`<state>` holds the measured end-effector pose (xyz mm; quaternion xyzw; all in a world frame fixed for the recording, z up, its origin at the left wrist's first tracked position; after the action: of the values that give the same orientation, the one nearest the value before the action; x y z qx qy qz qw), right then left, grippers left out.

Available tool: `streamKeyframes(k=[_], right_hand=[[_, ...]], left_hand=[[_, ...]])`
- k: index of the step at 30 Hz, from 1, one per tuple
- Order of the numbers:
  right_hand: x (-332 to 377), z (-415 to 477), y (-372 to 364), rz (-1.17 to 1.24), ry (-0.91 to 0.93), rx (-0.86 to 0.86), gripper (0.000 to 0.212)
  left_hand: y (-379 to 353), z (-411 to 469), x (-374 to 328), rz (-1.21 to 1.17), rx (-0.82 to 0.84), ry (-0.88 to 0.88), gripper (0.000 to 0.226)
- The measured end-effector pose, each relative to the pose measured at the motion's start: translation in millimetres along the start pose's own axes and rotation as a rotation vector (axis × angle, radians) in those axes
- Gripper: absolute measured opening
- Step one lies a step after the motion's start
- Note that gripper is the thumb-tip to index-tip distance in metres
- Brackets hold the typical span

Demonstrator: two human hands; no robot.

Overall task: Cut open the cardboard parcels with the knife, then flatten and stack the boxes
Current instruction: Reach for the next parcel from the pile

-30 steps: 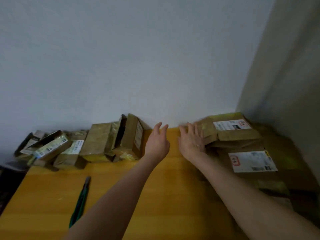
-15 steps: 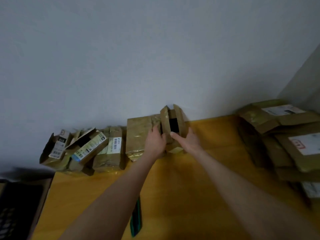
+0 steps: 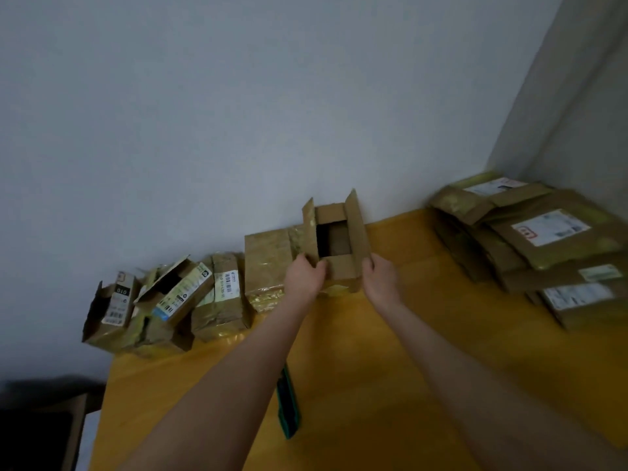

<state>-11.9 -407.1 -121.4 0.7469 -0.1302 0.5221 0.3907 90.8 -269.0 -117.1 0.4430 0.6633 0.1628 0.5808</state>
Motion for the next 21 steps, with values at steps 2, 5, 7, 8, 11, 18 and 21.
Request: streamKeyframes(k=[2,5,7,8,11,18,21], right_hand=[[-4,-24,11,0.071,-0.011,-0.014,0.035],[-12,-64,25,0.163,-0.042,-0.001,0.034],[-13,-91,29,0.384,-0.087,0.051,0.032],[-12,-103,28,0.513,-0.131,0.086,0.036],[-6,-132,23,0.624,-0.213,0.152,0.052],[-23,-199,-43,0.82,-0.621,0.465,0.079],[-18,-215,-70,0.962,-0.659,0.519,0.06]], left_hand=[[13,-20,1,-0.029,-0.089,-0.007,0.034],[28,-53,18,-0.181,-0.148,0.022,0.034],[38,-74,38,-0.3,-0.161,0.069,0.032],[44,-83,49,-0.345,-0.166,0.105,0.03],[59,-104,84,-0.572,-0.138,0.207,0.026],[83,-147,132,-0.858,0.064,0.225,0.032],[95,-149,157,-0.839,0.125,0.204,0.04]])
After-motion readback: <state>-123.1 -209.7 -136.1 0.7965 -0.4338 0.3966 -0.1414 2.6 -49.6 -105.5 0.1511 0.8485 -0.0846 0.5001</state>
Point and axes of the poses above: each hand's wrist, its own z-axis towards the middle knuckle, its own y-axis out of the back of the hand, x = y × z, the point moved 8 cm from there along z, towards the middle knuckle, and after that the axes turned 7 degrees about z, right-handed, at the moved point
